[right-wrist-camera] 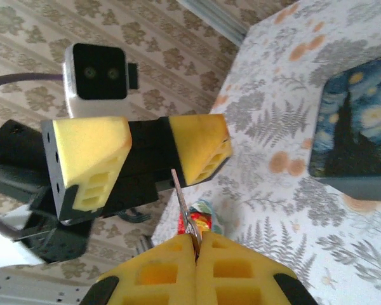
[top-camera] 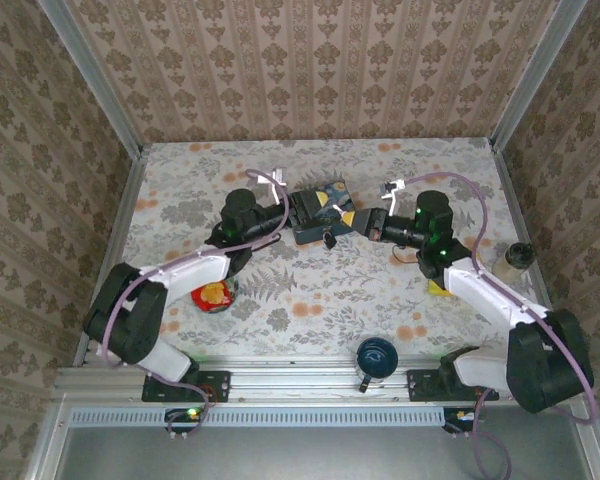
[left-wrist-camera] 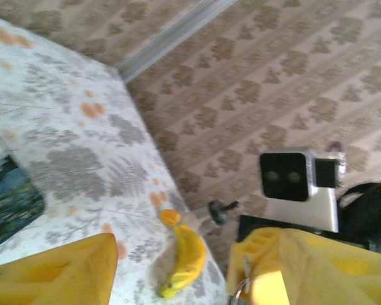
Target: Unlock the padlock with the key
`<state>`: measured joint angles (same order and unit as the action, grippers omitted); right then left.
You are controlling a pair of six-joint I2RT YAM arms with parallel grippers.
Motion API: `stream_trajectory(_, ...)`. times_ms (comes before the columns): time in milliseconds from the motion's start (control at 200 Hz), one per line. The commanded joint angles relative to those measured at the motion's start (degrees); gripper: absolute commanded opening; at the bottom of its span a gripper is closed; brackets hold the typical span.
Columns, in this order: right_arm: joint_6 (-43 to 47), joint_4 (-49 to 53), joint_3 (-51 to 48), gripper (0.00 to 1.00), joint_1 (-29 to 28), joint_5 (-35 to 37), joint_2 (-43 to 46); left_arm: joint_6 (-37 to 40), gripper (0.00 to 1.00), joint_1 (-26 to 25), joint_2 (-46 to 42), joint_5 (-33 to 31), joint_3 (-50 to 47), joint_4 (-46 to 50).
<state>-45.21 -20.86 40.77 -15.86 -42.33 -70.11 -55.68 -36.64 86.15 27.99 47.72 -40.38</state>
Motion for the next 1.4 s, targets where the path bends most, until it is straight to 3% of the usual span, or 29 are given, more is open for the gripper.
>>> stream_trajectory(0,4.7,11.5,-0.2,0.00,0.9,5.2,3.7,10.5,0.67,-4.7,-5.0,-18.7,0.8,17.3)
stream_trajectory(90,6.7,17.9,-0.9,0.00,2.0,7.5,5.8,12.5,0.65,-9.7,-5.6,-35.3,3.6,28.5)
stream_trajectory(170,8.2,23.7,-1.4,0.00,3.3,9.6,7.1,13.9,0.64,-13.6,-3.6,-44.9,7.4,35.4)
stream_trajectory(310,9.8,30.2,-3.0,0.00,5.7,12.1,8.7,15.9,0.62,-18.8,2.6,-51.1,13.0,40.1)
stream_trajectory(520,11.2,34.8,-5.1,0.00,7.5,14.5,10.4,12.4,0.61,-20.6,13.1,-49.7,22.7,49.8)
stream_trajectory(775,12.4,36.0,-5.5,0.00,8.4,15.8,11.9,4.2,0.61,-21.1,21.1,-53.6,28.1,59.0)
stream_trajectory(1395,12.7,33.3,-4.6,0.00,8.9,16.4,9.5,-1.7,0.64,-19.6,34.4,-59.9,37.7,60.9)
